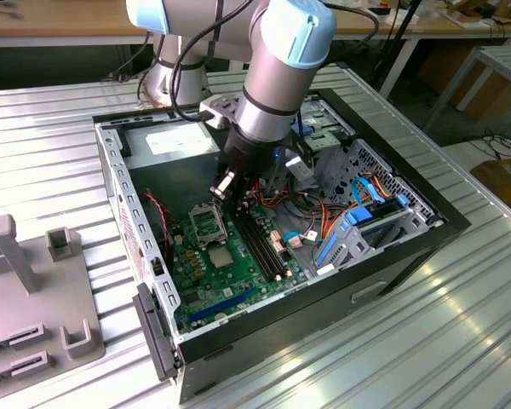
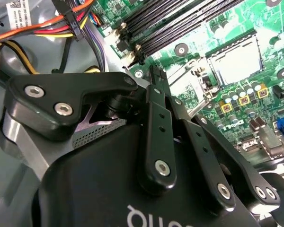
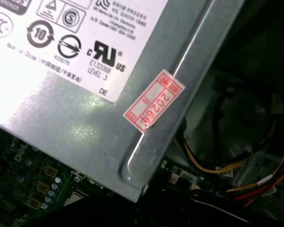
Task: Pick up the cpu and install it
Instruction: 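Close the cpu cover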
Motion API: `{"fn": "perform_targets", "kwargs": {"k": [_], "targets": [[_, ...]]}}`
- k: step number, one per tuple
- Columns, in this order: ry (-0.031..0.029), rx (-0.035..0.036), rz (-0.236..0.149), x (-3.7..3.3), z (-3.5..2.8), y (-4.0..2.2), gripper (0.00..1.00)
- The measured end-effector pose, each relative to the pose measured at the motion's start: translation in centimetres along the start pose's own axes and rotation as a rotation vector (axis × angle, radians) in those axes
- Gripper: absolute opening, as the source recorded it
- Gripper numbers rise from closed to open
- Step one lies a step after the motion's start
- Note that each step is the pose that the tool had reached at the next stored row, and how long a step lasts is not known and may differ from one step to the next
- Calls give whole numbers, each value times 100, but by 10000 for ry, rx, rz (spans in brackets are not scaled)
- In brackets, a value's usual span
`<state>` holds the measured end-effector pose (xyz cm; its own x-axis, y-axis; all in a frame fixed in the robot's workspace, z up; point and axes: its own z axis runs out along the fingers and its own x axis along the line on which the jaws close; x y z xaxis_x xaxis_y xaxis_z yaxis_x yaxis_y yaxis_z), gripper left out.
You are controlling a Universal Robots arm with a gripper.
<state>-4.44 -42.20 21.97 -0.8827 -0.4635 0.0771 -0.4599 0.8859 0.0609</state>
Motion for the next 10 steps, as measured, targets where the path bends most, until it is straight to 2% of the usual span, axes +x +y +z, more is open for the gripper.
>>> {"fn": "perform_targets", "kwargs": {"k": [5, 10], "targets": [[-71, -138, -15, -3, 45, -2, 11], [-88, -170, -19, -5, 50, -4, 11]]}}
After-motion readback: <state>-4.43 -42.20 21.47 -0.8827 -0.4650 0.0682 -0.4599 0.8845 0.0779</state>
